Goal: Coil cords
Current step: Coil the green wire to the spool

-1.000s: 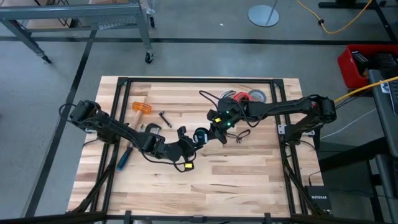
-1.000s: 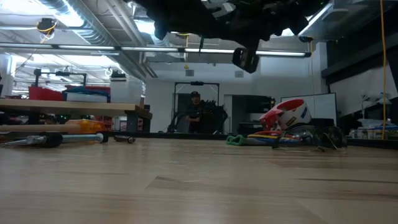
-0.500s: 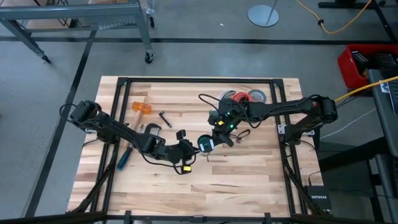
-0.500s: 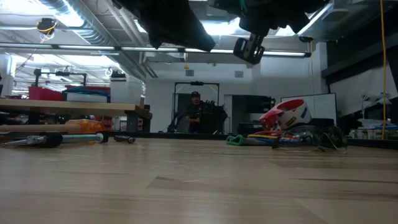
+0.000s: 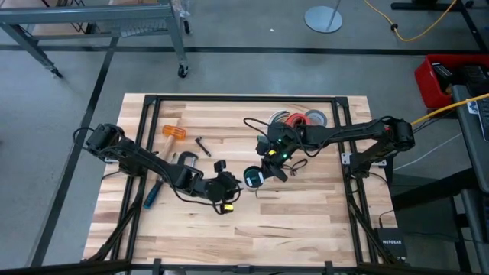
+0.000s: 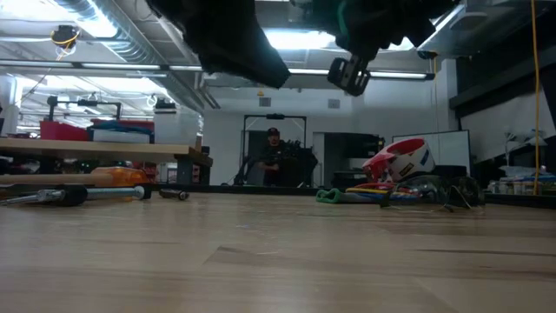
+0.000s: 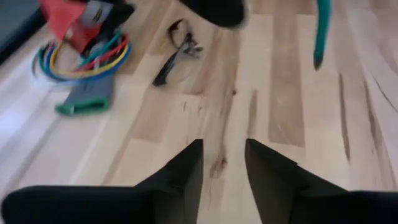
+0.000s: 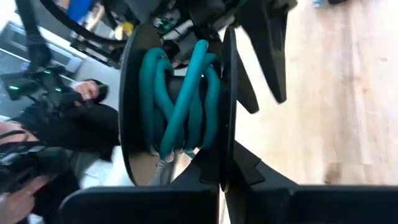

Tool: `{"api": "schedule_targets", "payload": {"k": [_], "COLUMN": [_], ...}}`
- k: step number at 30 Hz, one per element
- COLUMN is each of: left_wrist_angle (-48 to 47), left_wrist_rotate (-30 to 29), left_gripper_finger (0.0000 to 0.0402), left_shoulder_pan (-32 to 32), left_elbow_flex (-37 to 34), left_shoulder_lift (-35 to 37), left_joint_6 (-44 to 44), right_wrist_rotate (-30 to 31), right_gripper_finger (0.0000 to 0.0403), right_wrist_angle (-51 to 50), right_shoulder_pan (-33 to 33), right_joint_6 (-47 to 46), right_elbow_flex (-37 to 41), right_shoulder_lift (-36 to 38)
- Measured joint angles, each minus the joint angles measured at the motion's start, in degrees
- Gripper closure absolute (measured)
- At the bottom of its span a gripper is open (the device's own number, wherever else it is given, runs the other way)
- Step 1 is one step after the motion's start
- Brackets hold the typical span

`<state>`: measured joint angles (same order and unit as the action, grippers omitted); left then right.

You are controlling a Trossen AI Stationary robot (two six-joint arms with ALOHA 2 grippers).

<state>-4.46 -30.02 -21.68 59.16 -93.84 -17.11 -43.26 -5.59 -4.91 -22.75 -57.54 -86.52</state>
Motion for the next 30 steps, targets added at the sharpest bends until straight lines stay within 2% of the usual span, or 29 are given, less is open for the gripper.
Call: {"api": "schedule_targets", "payload": {"k": [5,10,17,22,30], "left_wrist_angle": [-4.1,-9.9,-10.7,-6.1,-0.6], "left_wrist_rotate": [0.0,-0.1,0.0,0.9,1.5], "left_gripper_finger": [0.0274,0.0273,0.0273,0.0273,0.0273], "left_shoulder_pan": [2.8,5.4,9.0,11.1,8.8], "left_elbow_flex": [0.0,0.0,0.1,0.1,0.1], "left_shoulder_lift": [0.0,0.0,0.1,0.1,0.1], "left_joint_6": [-9.2,-15.1,-12.7,-11.4,-7.6], "right_wrist_rotate": [4.5,5.8,5.3,5.2,5.3], "right_gripper_finger": [0.04,0.04,0.04,0.04,0.04], "right_wrist_angle": [-4.2,-7.0,-7.0,-6.9,0.1], "right_shoulder_pan": [-0.4,-2.7,-7.5,-10.6,-15.7], "right_joint_6": [4.5,5.7,5.7,6.7,6.4], "right_elbow_flex": [0.0,0.0,0.0,0.0,0.1], "right_shoulder_lift": [0.0,-0.1,-0.1,-0.1,-0.1]}}
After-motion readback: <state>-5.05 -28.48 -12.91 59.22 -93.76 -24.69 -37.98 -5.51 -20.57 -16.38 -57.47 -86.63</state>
